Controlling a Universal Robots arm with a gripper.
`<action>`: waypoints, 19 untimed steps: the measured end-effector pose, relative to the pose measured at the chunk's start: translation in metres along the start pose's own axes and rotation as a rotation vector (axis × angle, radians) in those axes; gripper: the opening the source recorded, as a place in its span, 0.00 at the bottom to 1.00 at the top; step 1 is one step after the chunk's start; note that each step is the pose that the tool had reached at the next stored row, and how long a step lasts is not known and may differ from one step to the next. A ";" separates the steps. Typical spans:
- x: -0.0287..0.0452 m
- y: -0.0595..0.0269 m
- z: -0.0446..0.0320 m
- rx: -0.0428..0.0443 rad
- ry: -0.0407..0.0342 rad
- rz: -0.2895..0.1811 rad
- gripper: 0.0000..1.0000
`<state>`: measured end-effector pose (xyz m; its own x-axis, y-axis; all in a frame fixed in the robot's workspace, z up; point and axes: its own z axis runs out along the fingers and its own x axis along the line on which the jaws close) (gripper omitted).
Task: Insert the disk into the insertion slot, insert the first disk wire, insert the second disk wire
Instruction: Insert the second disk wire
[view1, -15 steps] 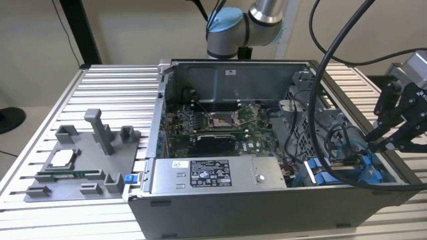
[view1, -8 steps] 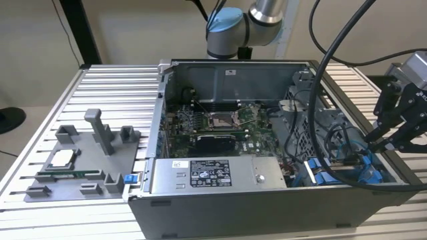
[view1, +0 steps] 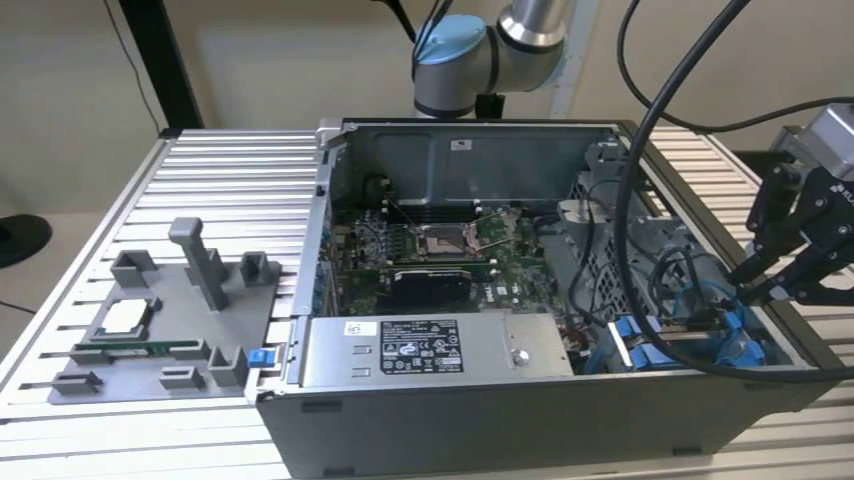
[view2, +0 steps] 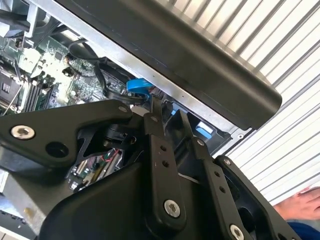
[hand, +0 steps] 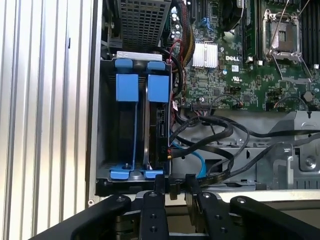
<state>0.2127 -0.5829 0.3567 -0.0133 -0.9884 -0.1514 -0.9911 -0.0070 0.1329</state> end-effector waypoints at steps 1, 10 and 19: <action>-0.0004 0.0000 0.0002 0.0003 0.0000 0.000 1.00; -0.0019 -0.0002 0.0015 0.0008 -0.0001 0.000 1.00; -0.0018 -0.0004 0.0029 0.0009 0.0000 0.000 0.00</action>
<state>0.2127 -0.5807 0.3542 -0.0132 -0.9884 -0.1514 -0.9912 -0.0070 0.1320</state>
